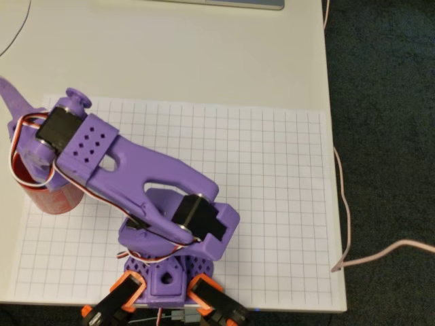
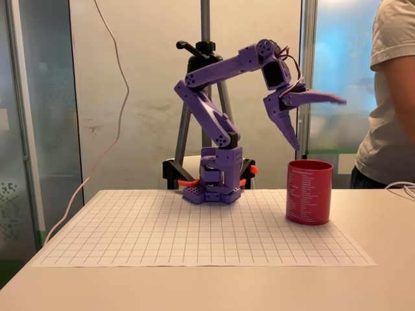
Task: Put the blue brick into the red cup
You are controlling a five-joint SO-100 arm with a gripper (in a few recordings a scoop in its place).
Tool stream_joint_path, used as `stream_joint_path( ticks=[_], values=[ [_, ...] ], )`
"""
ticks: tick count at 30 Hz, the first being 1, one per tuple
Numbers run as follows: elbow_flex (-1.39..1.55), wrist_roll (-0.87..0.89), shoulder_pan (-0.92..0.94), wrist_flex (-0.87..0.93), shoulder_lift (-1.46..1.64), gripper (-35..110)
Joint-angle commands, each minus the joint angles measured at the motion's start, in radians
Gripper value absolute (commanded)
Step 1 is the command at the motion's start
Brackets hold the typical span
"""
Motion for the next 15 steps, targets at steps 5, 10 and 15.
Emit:
stream_joint_path(
  ticks=[5, 10, 15],
  values=[
    [0.003, 0.009, 0.003, -0.002, 0.017, 76],
    [-0.025, -0.063, 0.017, -0.012, 0.008, 0],
    [-0.020, -0.058, 0.035, 0.000, 0.031, 0]
  ],
)
